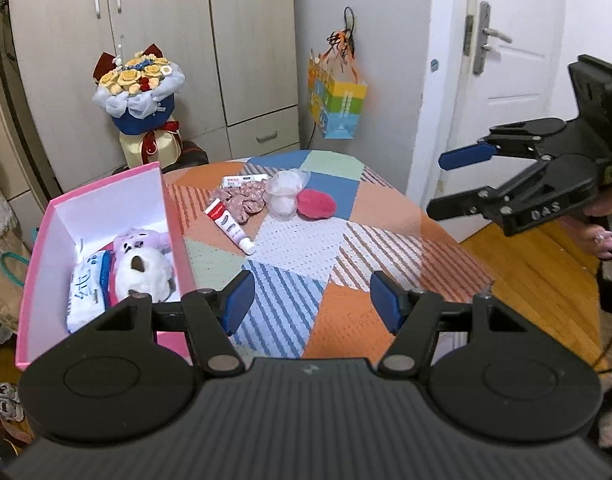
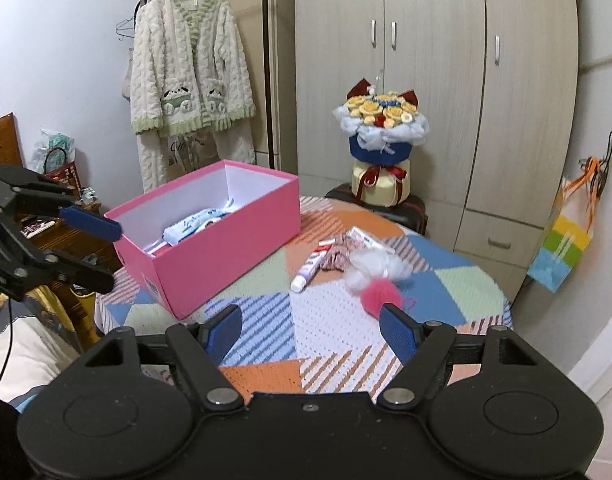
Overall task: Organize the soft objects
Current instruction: 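Withdraw the left gripper from the box toward the toothpaste tube, then grasp the Colgate toothpaste tube with the left gripper while the right grasps the pink pom-pom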
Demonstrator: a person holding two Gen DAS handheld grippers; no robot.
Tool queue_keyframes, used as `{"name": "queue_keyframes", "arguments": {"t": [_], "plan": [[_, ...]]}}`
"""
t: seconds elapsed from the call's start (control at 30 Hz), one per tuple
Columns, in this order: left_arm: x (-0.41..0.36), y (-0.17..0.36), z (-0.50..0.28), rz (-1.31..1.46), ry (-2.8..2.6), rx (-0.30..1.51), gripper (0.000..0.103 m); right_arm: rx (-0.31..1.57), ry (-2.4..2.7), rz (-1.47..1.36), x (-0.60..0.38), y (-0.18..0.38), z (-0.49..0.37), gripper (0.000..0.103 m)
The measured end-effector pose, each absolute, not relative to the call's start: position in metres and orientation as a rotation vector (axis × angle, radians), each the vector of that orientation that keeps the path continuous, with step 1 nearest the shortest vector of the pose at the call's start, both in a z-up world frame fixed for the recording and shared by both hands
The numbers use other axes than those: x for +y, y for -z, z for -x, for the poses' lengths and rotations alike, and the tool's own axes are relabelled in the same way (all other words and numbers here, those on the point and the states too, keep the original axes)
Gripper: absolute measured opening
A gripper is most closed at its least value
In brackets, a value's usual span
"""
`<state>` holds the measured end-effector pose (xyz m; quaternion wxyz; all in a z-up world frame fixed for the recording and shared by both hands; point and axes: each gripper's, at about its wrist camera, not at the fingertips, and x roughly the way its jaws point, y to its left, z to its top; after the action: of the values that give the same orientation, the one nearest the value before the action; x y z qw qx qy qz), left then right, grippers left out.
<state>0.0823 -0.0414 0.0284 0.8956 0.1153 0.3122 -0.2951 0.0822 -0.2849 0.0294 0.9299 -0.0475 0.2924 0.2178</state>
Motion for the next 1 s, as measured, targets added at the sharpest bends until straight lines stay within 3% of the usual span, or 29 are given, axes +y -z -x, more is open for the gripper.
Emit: {"name": "queue_keyframes", "arguments": {"t": [0.8,1.0], "plan": [[-0.116,0.082,-0.225,-0.106,0.28,0.595,0.059,0.537,-0.466,0.039,-0.32,0.063,-0.202,0.08],[-0.126,0.105,-0.269,-0.088,0.199,0.635,0.044,0.568,-0.457,0.028,-0.317,0.083,-0.236,0.08]]}}
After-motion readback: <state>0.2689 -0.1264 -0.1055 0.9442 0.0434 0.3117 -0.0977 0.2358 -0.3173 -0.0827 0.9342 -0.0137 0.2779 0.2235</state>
